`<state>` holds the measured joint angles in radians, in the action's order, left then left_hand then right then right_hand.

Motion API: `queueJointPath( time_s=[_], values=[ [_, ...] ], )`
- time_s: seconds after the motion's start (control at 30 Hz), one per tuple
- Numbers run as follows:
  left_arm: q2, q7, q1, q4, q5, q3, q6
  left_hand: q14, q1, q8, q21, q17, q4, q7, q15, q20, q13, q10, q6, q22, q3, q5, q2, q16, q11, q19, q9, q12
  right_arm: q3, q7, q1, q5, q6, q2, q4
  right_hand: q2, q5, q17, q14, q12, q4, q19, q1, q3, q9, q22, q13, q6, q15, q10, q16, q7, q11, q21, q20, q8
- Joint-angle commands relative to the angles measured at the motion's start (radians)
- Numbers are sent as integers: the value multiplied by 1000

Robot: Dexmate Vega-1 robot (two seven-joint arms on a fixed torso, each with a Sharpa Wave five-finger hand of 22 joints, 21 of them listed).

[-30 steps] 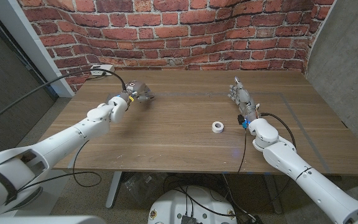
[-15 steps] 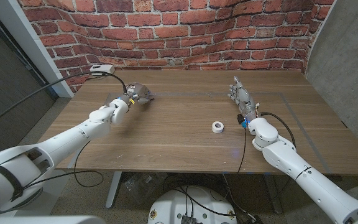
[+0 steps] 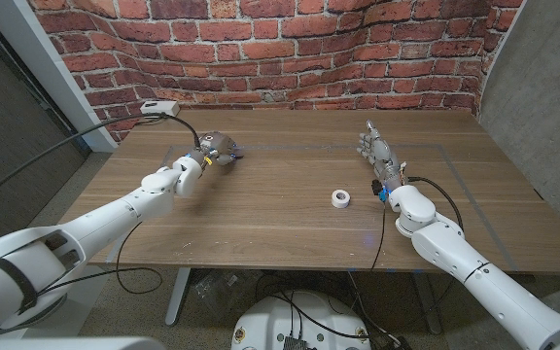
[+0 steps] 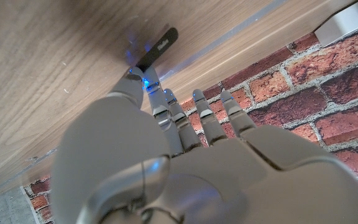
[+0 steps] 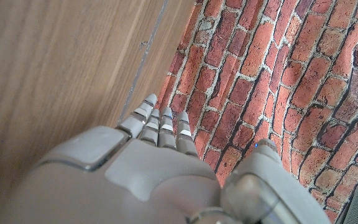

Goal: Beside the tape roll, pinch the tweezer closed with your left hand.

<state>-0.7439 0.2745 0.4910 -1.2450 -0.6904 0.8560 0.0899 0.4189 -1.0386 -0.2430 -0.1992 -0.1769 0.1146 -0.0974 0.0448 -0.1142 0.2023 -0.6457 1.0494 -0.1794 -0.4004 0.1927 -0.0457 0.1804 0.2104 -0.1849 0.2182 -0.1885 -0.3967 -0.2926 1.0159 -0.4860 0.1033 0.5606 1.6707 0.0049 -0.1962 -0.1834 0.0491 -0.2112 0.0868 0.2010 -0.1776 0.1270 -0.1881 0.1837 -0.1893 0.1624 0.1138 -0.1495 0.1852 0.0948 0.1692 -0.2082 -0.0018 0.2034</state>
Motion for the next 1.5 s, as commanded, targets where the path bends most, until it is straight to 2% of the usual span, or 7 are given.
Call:
queueJointPath(
  time_s=[0.03, 0.7, 0.87, 0.93, 1.13, 1.27, 1.5],
  values=[
    [-4, -17, 0, -12, 2, 5, 10, -10, 1, 11, 1, -2, 0, 1, 133, -4, 4, 20, -26, -1, -1, 6, 4, -1, -2, 7, 0, 4, 3, -2, 5, -4, 1, 1, 0, 9, 1, -3, -1, -7, 3, -2, -2, 0, -6, 2, -1, 9, 8, 0, 0, 0, 2, 2, 2, -2],
    [-49, -33, 37, -111, 22, -49, 69, -40, 15, 47, 1, -7, -4, -12, 111, -11, 6, 84, -154, -2, 0, 15, 5, 5, -11, 20, -6, 1, -1, 16, -4, -7, 4, 2, -12, 11, 1, -3, -1, -7, 4, -2, -2, -1, -6, 2, -1, 9, 7, -1, 0, -2, 3, 2, 2, -2],
    [-79, -25, 85, -178, 132, -127, 33, -53, 91, 69, 1, -11, -43, -64, 91, -14, 8, 118, -366, -3, 26, 18, 8, 10, -34, 39, -7, -4, 1, 11, 0, -3, 4, 7, -7, 11, 1, -3, 0, -7, 4, -2, -1, -1, -6, 2, -1, 9, 7, -2, 1, -4, 3, 2, 2, -2],
    [-91, -49, 99, -209, 175, -152, 23, -62, 135, 72, 1, -12, -72, -59, 77, -16, 8, 141, -479, -4, 36, 17, -7, 10, -55, 51, -7, -4, 3, 9, 2, -2, 4, 9, -5, 11, 1, -3, 0, -8, 4, -2, -1, -1, -6, 2, -1, 8, 8, -3, 1, -4, 3, 2, 2, -2],
    [-125, -151, 123, -291, 263, -199, 9, -115, 234, 71, -2, -13, -138, 6, 31, -18, 9, 231, -710, -6, 62, 4, -36, 4, -110, 75, -11, 1, 6, 11, 5, -1, 14, 10, -8, 12, 1, -3, 1, -8, 4, -3, -2, -1, -6, 2, -1, 8, 7, -3, 1, -5, 2, 2, 3, -3],
    [-132, -149, 157, -337, 303, -234, 11, -170, 321, 59, -3, -15, -192, 31, 1, -21, 9, 295, -756, -8, 100, -2, -35, 0, -136, 88, -11, 3, 7, 17, 5, 1, 22, 12, -11, 12, 1, -3, 1, -8, 5, -3, -1, -2, -6, 2, -1, 8, 7, -3, 1, -5, 2, 2, 2, -3],
    [-124, -107, 235, -392, 439, -324, -25, -172, 391, 39, -5, -16, -233, 41, -10, -25, 9, 290, -719, -10, 134, -2, -24, 9, -158, 92, -13, -11, 12, 0, 13, 31, 47, 19, 9, 10, 2, -3, 10, -11, 5, 0, 0, -3, -6, 2, -1, 13, 2, -11, 4, -6, 0, 1, 0, -1]
  ],
)
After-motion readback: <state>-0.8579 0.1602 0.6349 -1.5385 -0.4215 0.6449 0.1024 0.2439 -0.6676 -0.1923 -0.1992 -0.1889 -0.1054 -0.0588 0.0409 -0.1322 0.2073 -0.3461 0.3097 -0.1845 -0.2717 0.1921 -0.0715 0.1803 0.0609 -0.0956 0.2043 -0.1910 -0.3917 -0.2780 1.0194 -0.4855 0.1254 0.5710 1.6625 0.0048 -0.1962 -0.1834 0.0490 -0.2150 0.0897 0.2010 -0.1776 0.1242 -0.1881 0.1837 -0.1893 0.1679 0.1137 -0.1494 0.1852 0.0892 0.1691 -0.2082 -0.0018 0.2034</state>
